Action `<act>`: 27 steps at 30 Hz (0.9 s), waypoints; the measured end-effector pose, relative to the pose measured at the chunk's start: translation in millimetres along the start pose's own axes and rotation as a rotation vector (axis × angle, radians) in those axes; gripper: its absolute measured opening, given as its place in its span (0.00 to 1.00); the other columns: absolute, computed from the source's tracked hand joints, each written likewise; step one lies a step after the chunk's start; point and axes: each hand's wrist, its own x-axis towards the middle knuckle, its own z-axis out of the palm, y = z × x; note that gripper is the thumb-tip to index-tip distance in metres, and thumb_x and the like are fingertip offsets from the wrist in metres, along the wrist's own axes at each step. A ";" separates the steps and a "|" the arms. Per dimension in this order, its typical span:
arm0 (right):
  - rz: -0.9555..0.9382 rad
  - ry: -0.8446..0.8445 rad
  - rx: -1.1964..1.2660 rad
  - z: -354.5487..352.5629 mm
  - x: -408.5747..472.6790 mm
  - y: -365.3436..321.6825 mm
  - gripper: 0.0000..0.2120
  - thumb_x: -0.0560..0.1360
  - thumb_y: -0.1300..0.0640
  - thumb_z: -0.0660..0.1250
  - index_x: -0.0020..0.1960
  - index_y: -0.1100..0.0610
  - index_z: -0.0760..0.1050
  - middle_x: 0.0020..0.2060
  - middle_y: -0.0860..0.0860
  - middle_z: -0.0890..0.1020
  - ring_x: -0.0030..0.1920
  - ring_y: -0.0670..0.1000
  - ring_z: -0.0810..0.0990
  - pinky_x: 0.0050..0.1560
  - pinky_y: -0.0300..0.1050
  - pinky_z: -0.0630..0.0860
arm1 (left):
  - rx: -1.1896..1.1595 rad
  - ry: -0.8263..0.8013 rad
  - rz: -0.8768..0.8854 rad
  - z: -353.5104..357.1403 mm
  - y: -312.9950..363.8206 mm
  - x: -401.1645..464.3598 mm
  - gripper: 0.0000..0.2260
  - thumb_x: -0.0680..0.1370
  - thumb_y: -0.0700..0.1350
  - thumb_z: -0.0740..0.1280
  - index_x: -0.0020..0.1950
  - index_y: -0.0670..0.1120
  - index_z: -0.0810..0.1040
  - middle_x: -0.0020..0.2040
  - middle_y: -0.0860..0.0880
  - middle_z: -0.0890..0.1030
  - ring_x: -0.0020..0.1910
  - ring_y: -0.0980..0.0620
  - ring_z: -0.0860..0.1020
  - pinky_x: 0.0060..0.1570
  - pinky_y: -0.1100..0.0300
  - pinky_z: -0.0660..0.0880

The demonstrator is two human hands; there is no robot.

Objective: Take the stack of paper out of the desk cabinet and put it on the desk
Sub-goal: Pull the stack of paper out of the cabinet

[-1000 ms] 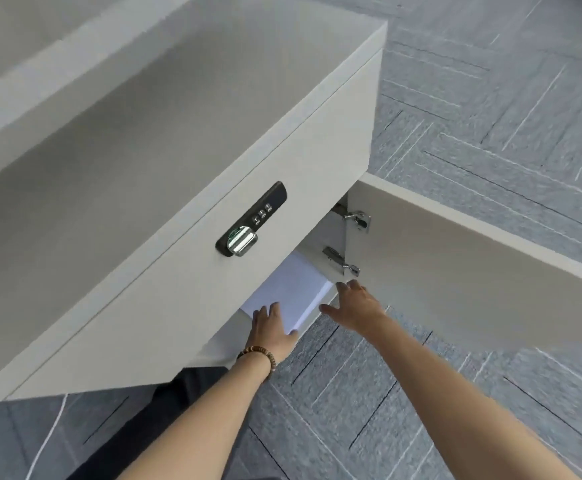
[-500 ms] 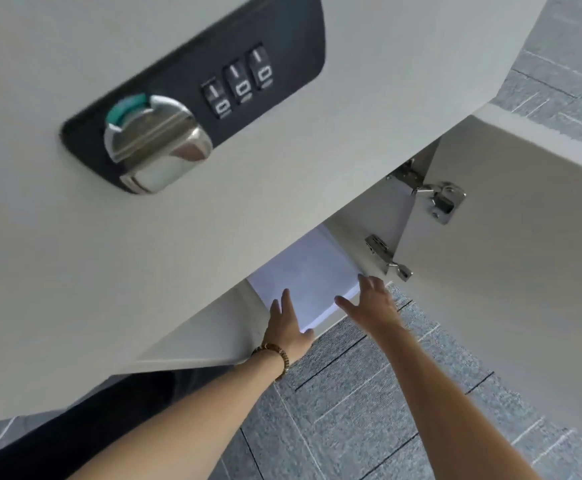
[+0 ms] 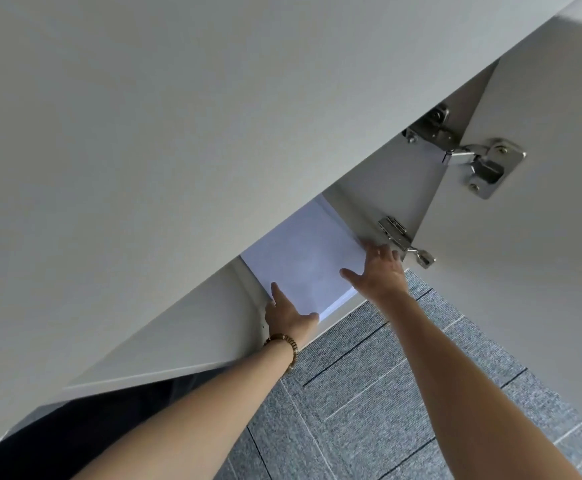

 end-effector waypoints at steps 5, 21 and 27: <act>0.045 -0.066 0.090 1.1 3.4 4.9 0.32 0.75 0.39 0.65 0.70 0.60 0.69 0.69 0.64 0.66 0.71 0.67 0.64 0.68 0.58 0.68 | -0.006 0.026 -0.067 4.8 5.7 1.1 0.46 0.73 0.47 0.72 0.80 0.46 0.43 0.76 0.37 0.58 0.74 0.36 0.59 0.69 0.46 0.65; 0.075 -0.066 0.485 6.9 -23.7 16.7 0.14 0.79 0.60 0.64 0.64 0.58 0.68 0.59 0.62 0.80 0.57 0.63 0.79 0.53 0.50 0.74 | 0.117 -0.044 -0.012 7.6 -7.0 -9.2 0.44 0.76 0.46 0.69 0.80 0.46 0.40 0.76 0.35 0.55 0.76 0.35 0.54 0.73 0.46 0.60; 0.203 -0.082 0.562 17.7 -83.5 54.5 0.18 0.76 0.59 0.67 0.65 0.56 0.70 0.54 0.59 0.82 0.48 0.58 0.80 0.51 0.53 0.78 | 0.181 -0.152 0.109 10.1 -37.2 -47.4 0.44 0.76 0.43 0.68 0.79 0.43 0.38 0.74 0.37 0.59 0.73 0.41 0.61 0.71 0.57 0.62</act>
